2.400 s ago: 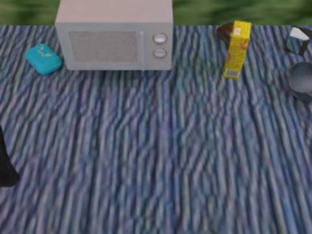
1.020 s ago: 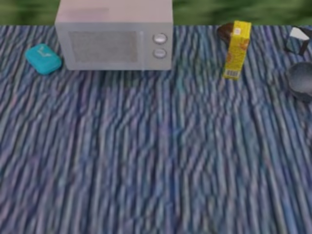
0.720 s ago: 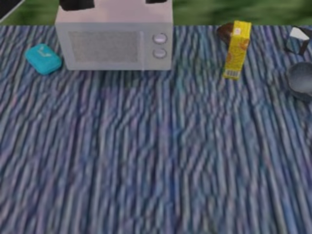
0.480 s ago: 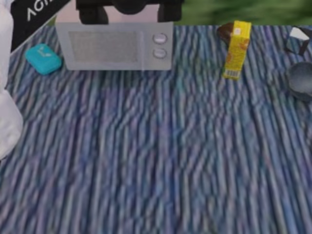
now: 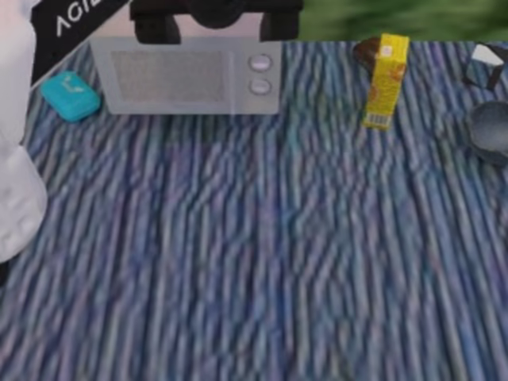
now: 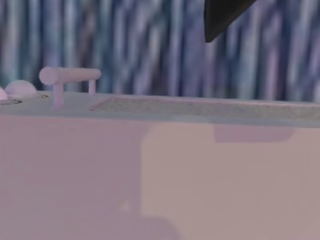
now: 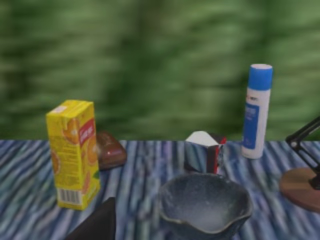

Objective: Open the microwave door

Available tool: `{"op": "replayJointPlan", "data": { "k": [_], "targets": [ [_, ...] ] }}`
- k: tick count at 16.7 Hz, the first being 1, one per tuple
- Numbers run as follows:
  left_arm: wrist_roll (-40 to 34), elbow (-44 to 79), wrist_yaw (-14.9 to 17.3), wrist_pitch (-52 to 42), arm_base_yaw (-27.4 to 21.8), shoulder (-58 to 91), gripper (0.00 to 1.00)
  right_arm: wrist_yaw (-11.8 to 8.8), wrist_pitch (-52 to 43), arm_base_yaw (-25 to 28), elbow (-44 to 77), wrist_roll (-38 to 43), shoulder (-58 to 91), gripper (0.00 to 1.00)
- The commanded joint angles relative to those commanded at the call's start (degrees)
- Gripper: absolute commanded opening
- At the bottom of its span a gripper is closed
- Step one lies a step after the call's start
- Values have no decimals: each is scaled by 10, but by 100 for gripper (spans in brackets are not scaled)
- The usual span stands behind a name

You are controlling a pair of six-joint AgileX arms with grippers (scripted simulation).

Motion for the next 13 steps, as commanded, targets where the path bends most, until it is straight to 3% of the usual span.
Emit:
{"op": "replayJointPlan", "data": {
  "k": [6,10,13],
  "targets": [
    [19,-25,10,95,20,63,100,0,0,0,0,0,0,100],
    [21,-27,11,101,21,68,100,0,0,0,0,0,0,100],
    [21,-27,11,101,21,68,77,0,0,0,0,0,0,100]
  ]
}}
